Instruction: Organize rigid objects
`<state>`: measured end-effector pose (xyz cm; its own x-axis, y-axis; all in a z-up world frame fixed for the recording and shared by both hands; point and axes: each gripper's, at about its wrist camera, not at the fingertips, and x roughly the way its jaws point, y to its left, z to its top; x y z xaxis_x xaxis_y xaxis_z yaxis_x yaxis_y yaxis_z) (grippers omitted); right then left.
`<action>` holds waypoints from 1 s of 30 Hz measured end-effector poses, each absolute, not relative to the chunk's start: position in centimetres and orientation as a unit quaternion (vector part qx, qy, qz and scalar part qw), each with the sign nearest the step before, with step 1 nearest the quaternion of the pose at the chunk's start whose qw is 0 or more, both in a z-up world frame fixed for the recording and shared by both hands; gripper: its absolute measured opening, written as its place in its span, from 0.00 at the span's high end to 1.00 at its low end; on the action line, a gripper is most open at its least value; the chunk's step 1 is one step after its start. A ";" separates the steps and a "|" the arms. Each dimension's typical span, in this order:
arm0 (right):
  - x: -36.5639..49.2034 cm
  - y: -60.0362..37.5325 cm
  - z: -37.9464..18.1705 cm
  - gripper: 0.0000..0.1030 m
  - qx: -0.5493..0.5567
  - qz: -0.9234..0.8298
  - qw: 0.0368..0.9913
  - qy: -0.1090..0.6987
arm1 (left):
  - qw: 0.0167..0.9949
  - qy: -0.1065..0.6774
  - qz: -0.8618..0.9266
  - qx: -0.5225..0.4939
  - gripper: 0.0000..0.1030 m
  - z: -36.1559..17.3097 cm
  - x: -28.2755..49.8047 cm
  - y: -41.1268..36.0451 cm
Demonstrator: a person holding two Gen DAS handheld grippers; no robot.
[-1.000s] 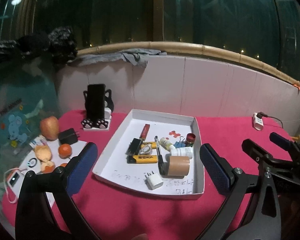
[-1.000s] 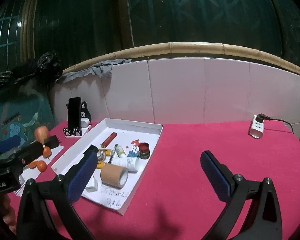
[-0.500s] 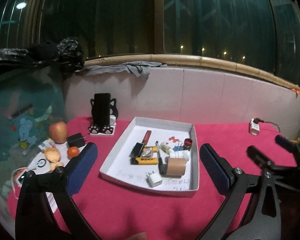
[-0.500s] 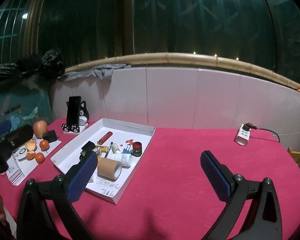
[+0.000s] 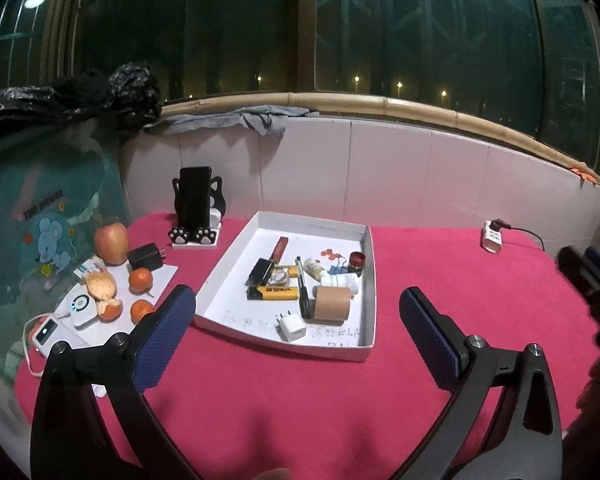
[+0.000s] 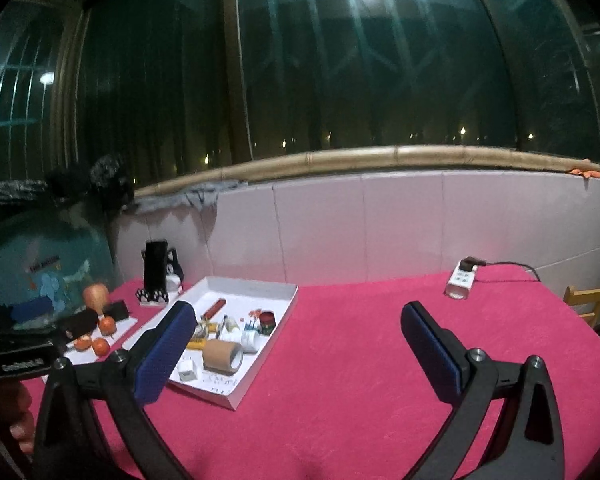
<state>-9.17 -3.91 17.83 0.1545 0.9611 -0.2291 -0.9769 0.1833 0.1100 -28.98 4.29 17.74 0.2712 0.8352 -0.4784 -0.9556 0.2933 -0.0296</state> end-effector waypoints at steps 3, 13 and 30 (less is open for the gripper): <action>-8.8 -5.1 18.3 0.00 -0.010 0.639 0.761 0.117 | 0.782 0.192 0.569 -0.167 0.00 17.6 -29.1 4.2; -8.0 -7.7 17.6 0.00 0.018 0.656 0.746 0.112 | 0.780 0.192 0.571 -0.171 0.00 17.2 -29.3 3.2; -7.5 -8.0 16.6 0.00 0.008 0.658 0.741 0.133 | 0.776 0.197 0.572 -0.176 0.00 16.9 -29.0 3.3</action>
